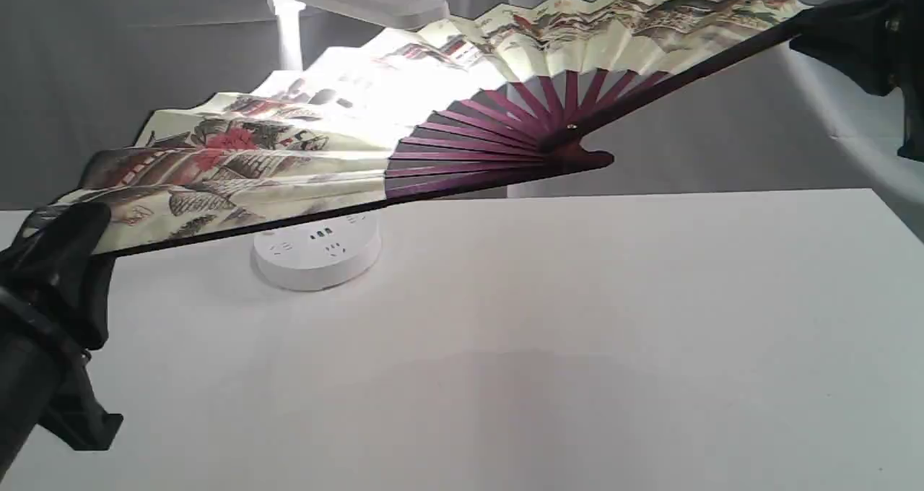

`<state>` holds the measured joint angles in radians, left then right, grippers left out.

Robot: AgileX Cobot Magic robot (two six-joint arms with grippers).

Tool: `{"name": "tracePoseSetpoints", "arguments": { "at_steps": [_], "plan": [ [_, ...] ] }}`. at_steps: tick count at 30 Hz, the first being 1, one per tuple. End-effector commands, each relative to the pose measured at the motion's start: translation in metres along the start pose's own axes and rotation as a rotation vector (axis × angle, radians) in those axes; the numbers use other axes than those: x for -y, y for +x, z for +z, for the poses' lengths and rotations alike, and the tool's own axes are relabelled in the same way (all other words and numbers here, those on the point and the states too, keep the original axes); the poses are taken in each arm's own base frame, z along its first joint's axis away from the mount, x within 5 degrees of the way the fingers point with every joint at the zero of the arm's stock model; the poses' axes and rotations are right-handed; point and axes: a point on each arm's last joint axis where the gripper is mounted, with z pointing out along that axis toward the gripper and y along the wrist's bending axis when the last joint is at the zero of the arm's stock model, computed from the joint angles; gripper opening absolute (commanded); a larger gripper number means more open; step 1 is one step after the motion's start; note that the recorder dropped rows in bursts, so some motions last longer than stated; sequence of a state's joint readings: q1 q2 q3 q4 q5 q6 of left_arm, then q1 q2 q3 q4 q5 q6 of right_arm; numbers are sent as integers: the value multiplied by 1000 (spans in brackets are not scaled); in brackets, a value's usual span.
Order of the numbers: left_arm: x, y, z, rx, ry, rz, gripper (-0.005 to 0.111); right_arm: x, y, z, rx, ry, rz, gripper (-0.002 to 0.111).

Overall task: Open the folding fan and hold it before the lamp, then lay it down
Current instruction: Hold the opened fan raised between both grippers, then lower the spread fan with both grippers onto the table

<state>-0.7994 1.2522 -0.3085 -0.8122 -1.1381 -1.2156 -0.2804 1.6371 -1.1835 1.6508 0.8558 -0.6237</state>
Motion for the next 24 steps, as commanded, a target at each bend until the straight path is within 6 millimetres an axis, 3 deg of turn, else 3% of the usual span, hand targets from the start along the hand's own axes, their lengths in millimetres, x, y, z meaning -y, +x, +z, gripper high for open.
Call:
{"name": "tracePoseSetpoints", "arguments": {
  "at_steps": [1, 10, 24],
  "plan": [
    [9, -8, -2, 69, 77, -68, 0, 5, -6, -3, 51, 60, -53, 0],
    [9, -8, -2, 69, 77, -68, 0, 5, -7, -3, 59, 68, -56, 0],
    [-4, -2, -1, 18, -68, -56, 0, 14, -7, -4, 57, 161, -105, 0]
  ]
}}
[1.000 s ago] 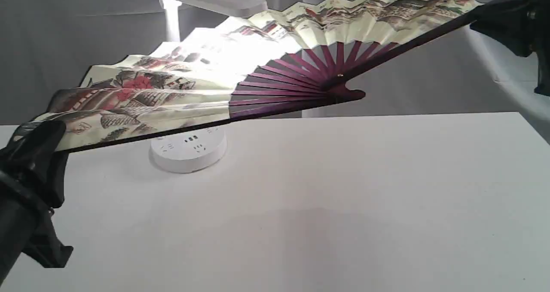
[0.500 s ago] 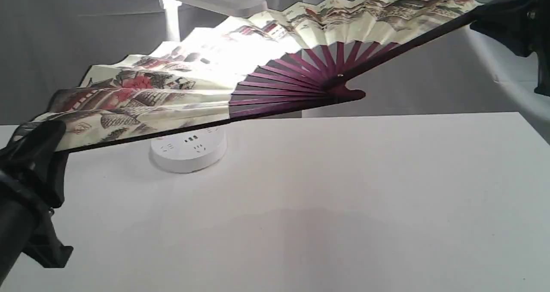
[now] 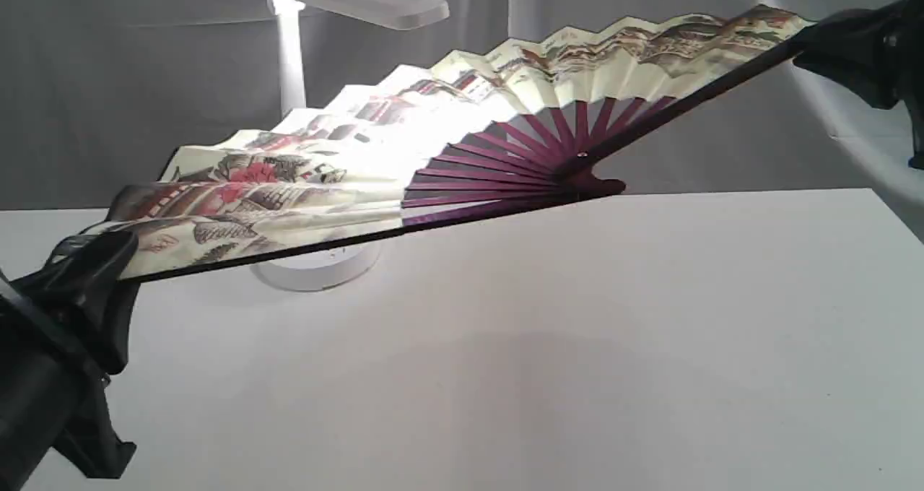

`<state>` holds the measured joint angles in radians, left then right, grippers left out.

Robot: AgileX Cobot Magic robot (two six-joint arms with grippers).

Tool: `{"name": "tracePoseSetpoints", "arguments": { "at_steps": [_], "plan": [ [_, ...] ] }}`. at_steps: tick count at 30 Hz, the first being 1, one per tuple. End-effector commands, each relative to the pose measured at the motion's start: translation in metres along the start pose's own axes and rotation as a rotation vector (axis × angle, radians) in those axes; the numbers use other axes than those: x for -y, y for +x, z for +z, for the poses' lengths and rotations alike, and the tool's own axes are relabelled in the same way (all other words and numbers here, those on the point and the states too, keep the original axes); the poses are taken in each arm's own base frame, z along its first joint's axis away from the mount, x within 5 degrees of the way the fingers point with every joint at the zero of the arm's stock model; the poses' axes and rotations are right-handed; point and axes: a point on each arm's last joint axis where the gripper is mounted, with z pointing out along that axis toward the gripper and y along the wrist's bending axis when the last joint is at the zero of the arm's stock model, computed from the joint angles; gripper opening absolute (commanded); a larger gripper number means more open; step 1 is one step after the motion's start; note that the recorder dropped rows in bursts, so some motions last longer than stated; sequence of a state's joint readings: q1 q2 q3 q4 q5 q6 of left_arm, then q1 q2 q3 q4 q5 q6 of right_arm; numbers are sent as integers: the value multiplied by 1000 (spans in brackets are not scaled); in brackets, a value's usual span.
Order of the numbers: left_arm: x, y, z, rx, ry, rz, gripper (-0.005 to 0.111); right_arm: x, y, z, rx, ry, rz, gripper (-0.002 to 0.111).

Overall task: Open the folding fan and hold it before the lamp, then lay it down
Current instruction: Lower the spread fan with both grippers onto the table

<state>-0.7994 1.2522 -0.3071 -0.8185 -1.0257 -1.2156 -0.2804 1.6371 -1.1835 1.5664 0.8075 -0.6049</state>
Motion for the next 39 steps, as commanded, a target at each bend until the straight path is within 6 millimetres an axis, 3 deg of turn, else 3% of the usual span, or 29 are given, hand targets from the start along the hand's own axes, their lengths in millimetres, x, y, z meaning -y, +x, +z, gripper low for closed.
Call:
{"name": "tracePoseSetpoints", "arguments": {
  "at_steps": [1, 11, 29, 39],
  "plan": [
    [5, -5, 0, 51, 37, -46, 0, 7, -6, -3, 55, 86, -62, 0],
    [-12, 5, 13, 39, -21, 20, 0, 16, -8, 0, 64, 127, -64, 0],
    [-41, 33, 49, 21, -132, 86, 0, 64, -12, 21, 39, 245, 8, 0],
    [-52, 30, 63, 33, -159, 115, 0, 100, -27, 16, 104, 333, 63, 0]
  ]
}}
